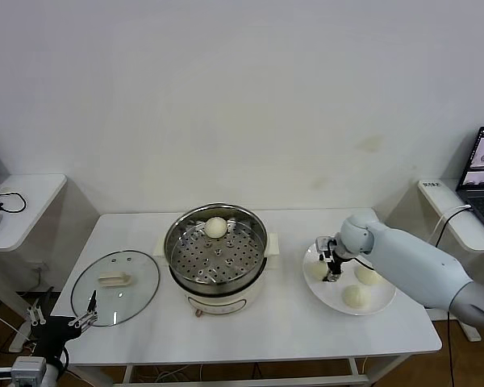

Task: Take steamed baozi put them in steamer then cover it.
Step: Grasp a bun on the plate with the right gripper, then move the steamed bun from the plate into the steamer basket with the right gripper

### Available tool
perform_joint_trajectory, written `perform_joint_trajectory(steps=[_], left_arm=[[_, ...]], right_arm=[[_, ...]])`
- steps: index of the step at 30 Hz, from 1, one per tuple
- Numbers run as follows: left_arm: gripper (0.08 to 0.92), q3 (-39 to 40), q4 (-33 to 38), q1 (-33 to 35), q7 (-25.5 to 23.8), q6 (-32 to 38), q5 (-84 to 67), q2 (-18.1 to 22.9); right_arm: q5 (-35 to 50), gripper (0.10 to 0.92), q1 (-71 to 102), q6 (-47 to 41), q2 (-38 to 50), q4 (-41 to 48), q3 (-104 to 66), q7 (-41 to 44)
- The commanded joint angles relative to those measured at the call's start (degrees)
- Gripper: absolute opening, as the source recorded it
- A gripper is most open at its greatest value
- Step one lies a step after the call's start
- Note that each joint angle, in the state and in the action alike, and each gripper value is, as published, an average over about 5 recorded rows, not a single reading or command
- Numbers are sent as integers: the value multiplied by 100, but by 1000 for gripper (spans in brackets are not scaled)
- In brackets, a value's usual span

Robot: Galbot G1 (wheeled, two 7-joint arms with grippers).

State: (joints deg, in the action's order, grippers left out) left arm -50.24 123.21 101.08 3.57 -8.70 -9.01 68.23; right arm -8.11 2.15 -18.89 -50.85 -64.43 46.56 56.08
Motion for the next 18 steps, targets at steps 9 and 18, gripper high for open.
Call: perform_joint_trajectory(steps=[9, 18], left_arm=[[823, 28, 45, -20, -8, 6, -6, -9], [823, 103, 57, -111, -8, 5, -7, -48]], right_arm=[[1072, 626, -1787, -347, 604, -981, 860, 294], [2336, 629, -3862, -823, 487, -1692, 2044, 148]])
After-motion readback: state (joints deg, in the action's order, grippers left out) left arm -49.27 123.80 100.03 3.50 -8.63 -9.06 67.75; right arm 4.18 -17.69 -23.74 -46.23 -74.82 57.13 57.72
